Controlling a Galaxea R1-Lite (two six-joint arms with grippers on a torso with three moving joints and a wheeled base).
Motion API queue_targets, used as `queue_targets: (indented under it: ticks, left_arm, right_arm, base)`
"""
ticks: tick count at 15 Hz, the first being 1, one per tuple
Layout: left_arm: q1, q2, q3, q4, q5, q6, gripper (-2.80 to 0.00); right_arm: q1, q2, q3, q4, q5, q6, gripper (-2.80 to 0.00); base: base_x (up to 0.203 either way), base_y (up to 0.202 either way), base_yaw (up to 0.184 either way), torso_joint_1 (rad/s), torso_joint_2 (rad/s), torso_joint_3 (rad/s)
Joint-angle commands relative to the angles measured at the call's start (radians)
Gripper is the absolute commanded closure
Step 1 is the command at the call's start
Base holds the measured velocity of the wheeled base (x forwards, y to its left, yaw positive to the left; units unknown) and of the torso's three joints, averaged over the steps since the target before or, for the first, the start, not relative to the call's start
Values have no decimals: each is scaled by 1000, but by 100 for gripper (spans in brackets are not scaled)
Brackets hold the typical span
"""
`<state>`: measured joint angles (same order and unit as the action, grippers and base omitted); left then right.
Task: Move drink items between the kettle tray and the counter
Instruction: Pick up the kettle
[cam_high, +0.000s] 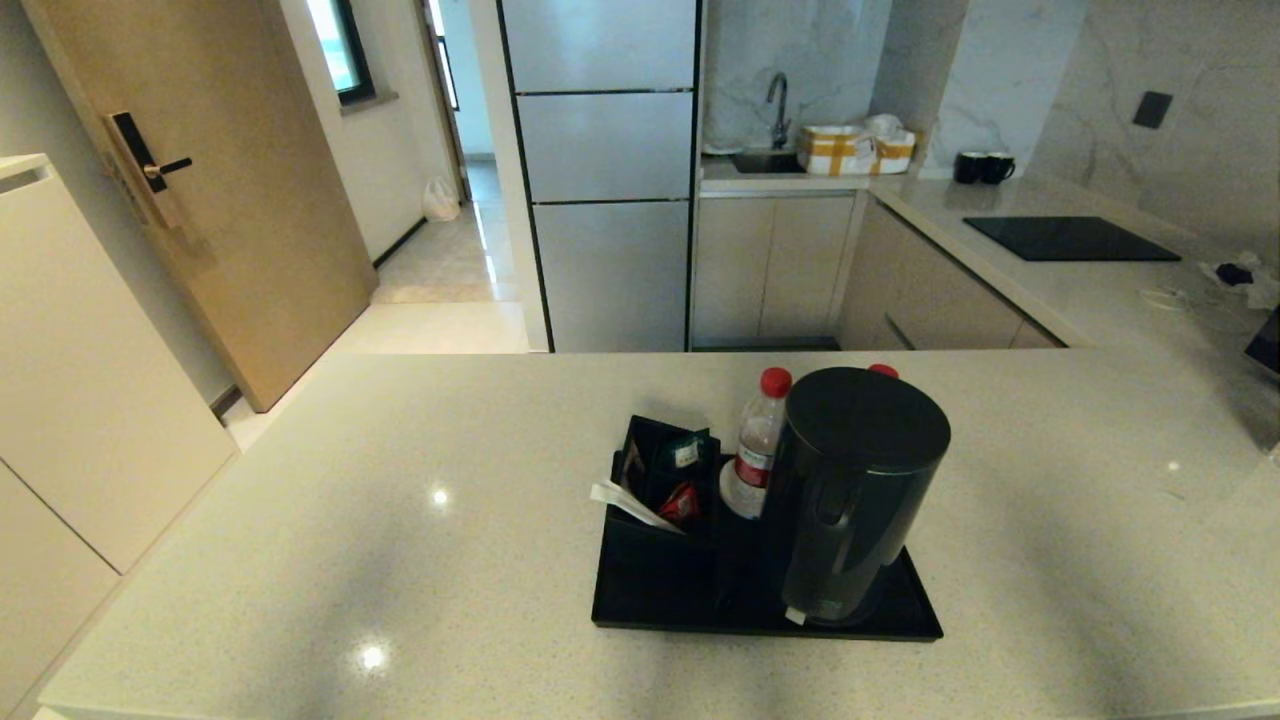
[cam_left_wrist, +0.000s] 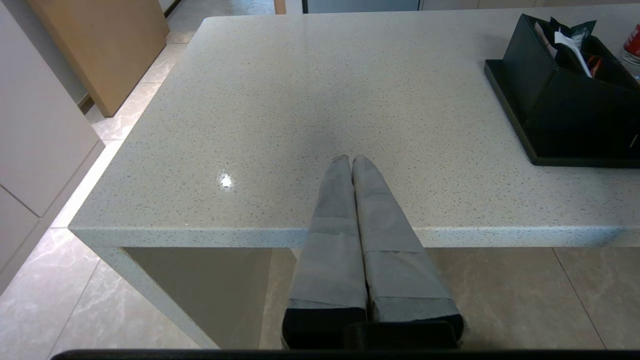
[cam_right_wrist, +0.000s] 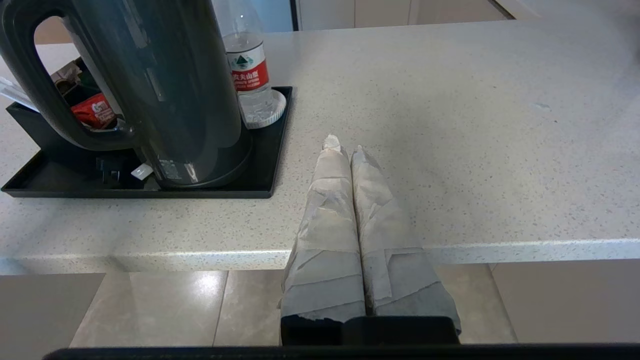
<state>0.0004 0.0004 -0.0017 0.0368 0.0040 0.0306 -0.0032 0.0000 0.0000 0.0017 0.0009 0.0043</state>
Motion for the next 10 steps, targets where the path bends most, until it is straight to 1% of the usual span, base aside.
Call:
queue_targets:
  ticks: [1, 10]
  left_arm:
    - [0, 0, 0, 0, 1, 0, 0]
    - [0, 0, 0, 0, 1, 0, 0]
  right_arm:
    - [0, 2, 0, 0, 1, 0, 0]
    - [0, 3, 0, 0, 1, 0, 0]
  base:
    - [0, 0, 0, 0, 0, 0]
    - [0, 0, 0, 0, 0, 0]
